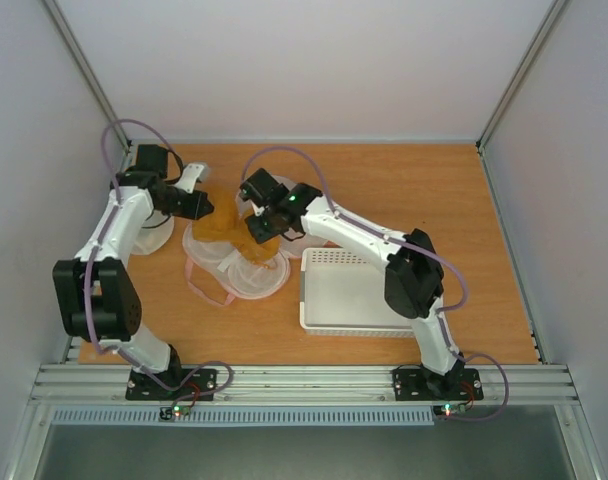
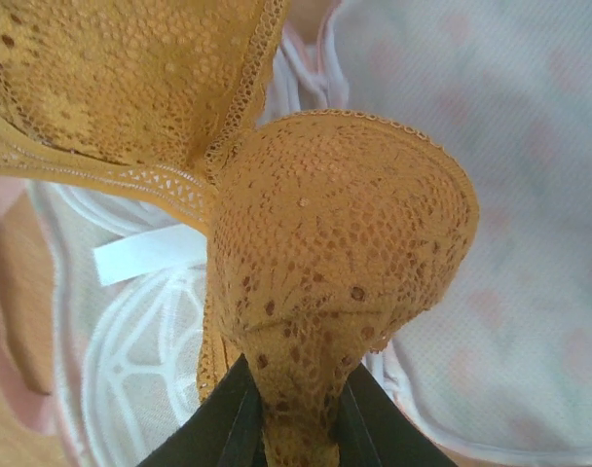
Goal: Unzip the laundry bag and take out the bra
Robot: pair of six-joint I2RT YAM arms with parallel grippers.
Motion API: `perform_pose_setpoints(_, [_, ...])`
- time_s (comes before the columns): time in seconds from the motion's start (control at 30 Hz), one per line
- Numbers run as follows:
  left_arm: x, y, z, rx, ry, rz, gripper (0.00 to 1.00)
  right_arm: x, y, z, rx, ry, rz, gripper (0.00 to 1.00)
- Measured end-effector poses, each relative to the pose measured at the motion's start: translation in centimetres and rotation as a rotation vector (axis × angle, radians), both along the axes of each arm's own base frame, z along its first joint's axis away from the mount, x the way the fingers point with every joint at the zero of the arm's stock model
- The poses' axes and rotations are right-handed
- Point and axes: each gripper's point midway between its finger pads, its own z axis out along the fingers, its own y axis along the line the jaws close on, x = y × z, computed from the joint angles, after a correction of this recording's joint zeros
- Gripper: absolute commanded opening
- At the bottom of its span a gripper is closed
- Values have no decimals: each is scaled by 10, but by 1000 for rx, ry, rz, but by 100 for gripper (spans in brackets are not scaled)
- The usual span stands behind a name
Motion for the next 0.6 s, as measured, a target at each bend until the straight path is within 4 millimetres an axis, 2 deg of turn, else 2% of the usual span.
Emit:
perform_pose_setpoints(0.17, [-16,-17,61,-104,-45,16,1,0,-14,59,36,-52,45,16])
perform_pose_setpoints(0.2, [-22,-23,70,-126,-42,13,1,-7,-20,77,46,-63,64,16])
perform_pose_setpoints(0.4, [-57,-68,106,-239,34,-54,1,-14,-70,133,58,-105,50,15])
perform_pose_setpoints(0.6, [-71,-102,169,-331,-20,-121,1,-21,-123,180,76,-152,-23,16])
